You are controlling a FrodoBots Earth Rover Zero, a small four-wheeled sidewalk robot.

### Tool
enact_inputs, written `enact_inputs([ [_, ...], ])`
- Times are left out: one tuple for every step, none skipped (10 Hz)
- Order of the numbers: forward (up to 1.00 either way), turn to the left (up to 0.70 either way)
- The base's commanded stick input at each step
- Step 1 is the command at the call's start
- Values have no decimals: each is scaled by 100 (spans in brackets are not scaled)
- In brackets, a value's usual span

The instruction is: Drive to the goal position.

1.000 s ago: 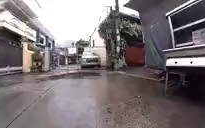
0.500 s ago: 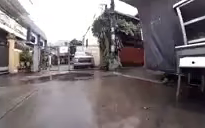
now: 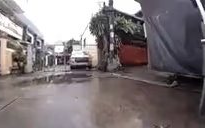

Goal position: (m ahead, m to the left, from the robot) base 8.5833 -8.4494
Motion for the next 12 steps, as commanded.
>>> enact_inputs([
  [100, 0],
  [100, 0],
  [100, -10],
  [100, -26],
  [100, -27],
  [100, -27],
  [100, -27],
  [100, -27],
  [100, -27],
  [100, -12],
  [100, -27],
  [100, -26],
])
